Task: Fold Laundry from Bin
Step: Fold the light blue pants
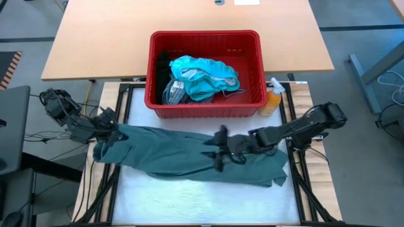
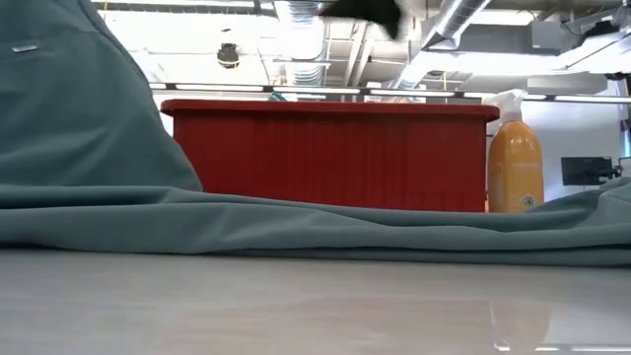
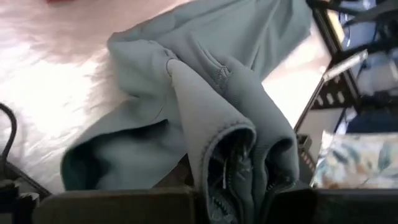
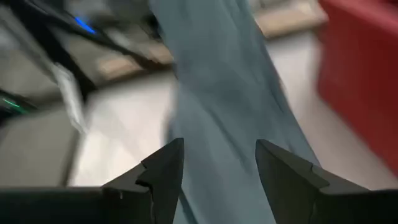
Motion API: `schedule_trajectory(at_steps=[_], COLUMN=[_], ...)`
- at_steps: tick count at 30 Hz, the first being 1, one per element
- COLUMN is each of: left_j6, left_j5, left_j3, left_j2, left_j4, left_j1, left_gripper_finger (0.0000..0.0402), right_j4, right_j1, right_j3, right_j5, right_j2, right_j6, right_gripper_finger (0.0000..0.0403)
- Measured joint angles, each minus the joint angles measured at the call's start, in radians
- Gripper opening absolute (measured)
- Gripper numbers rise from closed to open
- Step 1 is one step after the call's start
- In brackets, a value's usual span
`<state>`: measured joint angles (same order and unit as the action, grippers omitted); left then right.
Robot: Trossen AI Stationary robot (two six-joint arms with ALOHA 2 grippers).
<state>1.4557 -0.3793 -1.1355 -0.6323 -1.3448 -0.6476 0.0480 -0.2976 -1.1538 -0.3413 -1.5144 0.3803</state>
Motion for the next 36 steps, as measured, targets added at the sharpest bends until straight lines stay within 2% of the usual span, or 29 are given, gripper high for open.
schedule_trajectory(at_steps=[3,6,10,16,23,27,31,36], left_j6=[-0.085,-0.192,-0.303,-0.337,-0.401,-0.451,-0.469,-0.469], left_j5=[0.033,0.077,0.148,0.248,0.267,0.239,0.183,0.160], left_j3=[0.000,0.000,0.000,0.000,0.000,-0.002,-0.023,-0.034], left_j2=[-0.027,-0.079,-0.179,-0.337,-0.433,-0.449,-0.447,-0.447], left_j4=[0.047,0.136,0.256,0.310,0.386,0.450,0.447,0.449], left_j1=[0.000,0.000,0.000,0.000,-0.004,-0.005,-0.002,0.000], left_gripper_finger=[0.0029,0.0029,0.0029,0.0029,0.0029,0.0029,0.0029,0.0029], right_j4=[-0.271,-0.319,-0.202,0.064,0.283,0.355,0.363,0.358], right_j1=[0.018,0.035,0.055,0.062,0.088,0.104,0.106,0.104], right_j3=[-0.026,-0.123,-0.325,-0.681,-1.021,-1.110,-1.123,-1.123], right_j5=[0.098,0.177,0.249,0.265,0.355,0.421,0.510,0.522], right_j2=[-0.102,-0.210,-0.346,-0.513,-0.661,-0.733,-0.766,-0.766], right_j6=[-0.159,-0.203,-0.244,-0.352,-0.332,-0.307,-0.269,-0.276], right_gripper_finger=[0.0225,0.0226,0.0236,0.0253,0.0257,0.0257,0.0257,0.0257])
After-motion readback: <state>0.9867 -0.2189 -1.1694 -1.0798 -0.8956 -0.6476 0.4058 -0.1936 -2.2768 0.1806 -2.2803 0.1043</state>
